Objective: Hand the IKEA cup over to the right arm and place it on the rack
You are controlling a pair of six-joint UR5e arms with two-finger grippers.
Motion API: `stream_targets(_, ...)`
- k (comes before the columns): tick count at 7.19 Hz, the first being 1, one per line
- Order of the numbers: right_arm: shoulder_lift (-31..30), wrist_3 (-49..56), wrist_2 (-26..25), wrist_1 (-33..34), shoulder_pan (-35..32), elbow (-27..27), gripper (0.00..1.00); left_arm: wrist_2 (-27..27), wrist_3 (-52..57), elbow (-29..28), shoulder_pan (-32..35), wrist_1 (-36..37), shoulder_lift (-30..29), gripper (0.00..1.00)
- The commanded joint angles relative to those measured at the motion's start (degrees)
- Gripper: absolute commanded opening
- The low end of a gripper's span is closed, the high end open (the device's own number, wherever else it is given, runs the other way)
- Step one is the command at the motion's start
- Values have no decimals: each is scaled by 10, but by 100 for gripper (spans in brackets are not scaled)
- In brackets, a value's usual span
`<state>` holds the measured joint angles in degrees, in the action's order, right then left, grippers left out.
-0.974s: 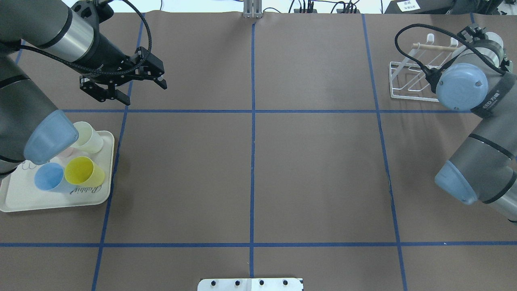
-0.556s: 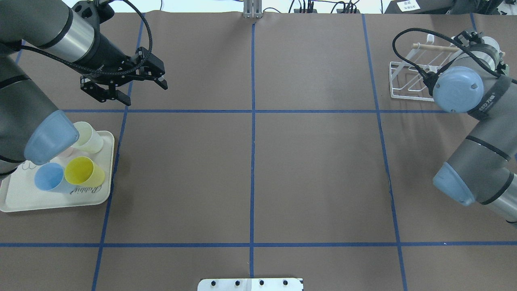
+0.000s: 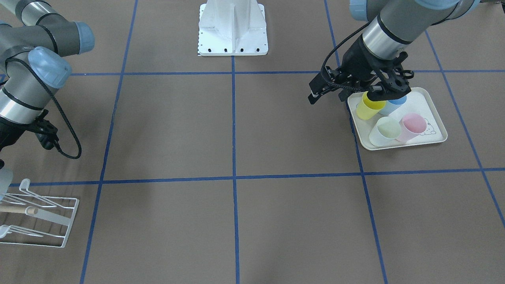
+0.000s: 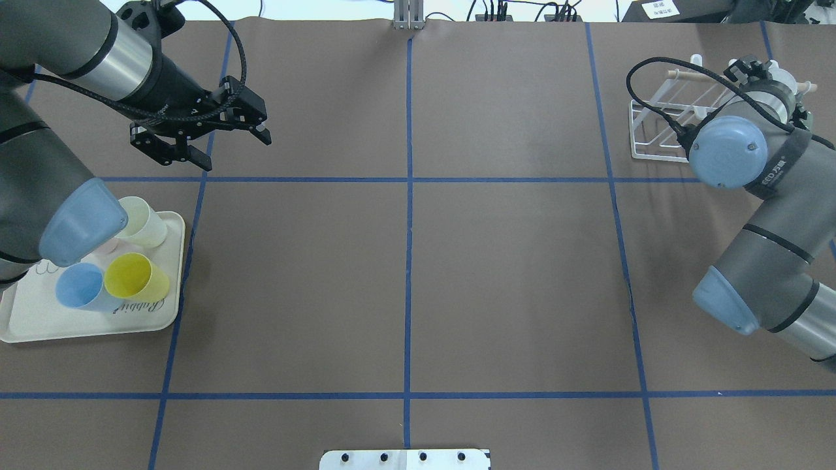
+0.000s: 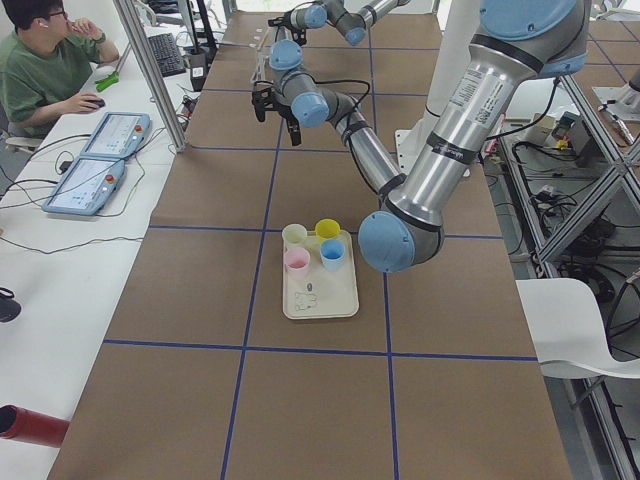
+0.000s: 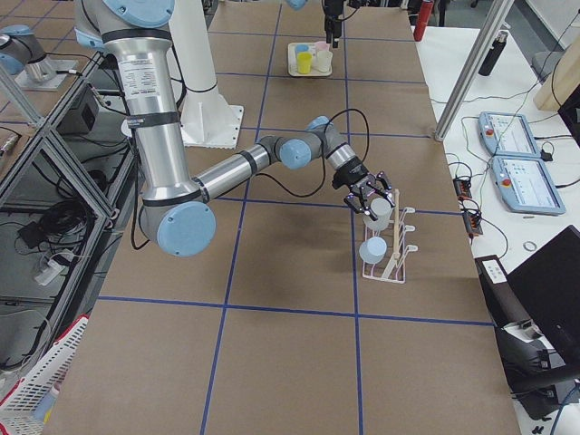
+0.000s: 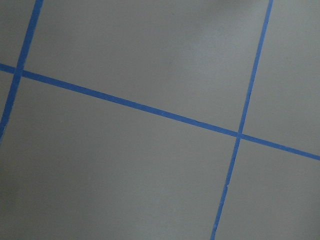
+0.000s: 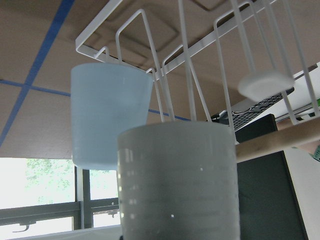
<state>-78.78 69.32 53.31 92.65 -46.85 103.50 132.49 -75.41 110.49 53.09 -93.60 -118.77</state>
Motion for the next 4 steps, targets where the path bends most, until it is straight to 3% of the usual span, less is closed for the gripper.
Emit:
stream_targets(1,1,0,0,0,3,-7,29,0,0,0,-1,0,-1,100)
stream_targets(4,12,0,0,-1,6,-25,33,0,0,1,-1,0,-1,100)
